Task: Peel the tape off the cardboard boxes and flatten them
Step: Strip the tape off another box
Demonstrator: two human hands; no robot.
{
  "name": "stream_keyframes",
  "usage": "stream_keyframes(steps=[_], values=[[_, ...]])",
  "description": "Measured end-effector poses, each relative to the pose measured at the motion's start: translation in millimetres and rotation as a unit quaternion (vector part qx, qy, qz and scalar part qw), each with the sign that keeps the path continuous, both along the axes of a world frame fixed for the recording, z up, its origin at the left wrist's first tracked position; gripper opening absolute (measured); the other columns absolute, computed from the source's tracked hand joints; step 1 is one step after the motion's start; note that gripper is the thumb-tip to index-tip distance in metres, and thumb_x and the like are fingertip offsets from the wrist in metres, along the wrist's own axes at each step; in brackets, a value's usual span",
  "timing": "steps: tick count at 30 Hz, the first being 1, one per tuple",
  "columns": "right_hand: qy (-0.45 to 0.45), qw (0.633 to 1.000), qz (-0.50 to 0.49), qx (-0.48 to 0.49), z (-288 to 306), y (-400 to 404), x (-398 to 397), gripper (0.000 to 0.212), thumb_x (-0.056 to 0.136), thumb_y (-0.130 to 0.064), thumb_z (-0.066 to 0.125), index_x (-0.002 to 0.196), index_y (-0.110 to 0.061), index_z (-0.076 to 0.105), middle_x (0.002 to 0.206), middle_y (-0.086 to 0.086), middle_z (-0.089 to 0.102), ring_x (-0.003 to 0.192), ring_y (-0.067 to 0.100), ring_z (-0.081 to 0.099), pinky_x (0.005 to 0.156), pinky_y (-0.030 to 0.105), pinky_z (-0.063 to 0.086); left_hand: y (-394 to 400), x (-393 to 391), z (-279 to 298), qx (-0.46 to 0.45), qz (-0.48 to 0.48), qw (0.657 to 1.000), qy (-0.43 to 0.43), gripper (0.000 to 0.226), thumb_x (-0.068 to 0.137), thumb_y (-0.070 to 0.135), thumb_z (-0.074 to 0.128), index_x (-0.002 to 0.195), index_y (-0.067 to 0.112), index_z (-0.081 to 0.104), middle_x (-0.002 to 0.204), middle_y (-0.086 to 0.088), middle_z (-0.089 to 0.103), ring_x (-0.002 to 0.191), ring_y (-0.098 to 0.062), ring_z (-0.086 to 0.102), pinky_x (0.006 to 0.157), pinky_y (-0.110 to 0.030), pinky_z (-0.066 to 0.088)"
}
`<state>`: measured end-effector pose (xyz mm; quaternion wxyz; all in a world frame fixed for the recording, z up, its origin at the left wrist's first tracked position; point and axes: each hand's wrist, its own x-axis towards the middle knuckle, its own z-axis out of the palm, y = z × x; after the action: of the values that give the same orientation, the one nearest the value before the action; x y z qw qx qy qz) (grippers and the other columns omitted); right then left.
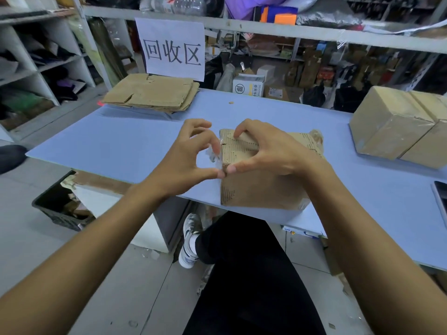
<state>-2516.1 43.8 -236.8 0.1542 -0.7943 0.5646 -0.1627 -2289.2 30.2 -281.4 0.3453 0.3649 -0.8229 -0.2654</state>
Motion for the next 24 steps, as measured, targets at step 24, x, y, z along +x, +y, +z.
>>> stream_keyframes(steps=[24], values=[[0.095,0.985,-0.094,-0.107,-22,16,40,0.047,0.085,-0.059,0.051,0.110,-0.020,0.042,0.112,0.002,0.053,0.110,0.027,0.042,0.094,0.040,0.037,-20,-23,5,-0.018,0.265,0.963,0.033,0.018,0.080,0.014,0.079,0.084,0.020,0.063,0.098,0.004,0.058,0.097,-0.018,0.056,0.074,-0.028,0.049]])
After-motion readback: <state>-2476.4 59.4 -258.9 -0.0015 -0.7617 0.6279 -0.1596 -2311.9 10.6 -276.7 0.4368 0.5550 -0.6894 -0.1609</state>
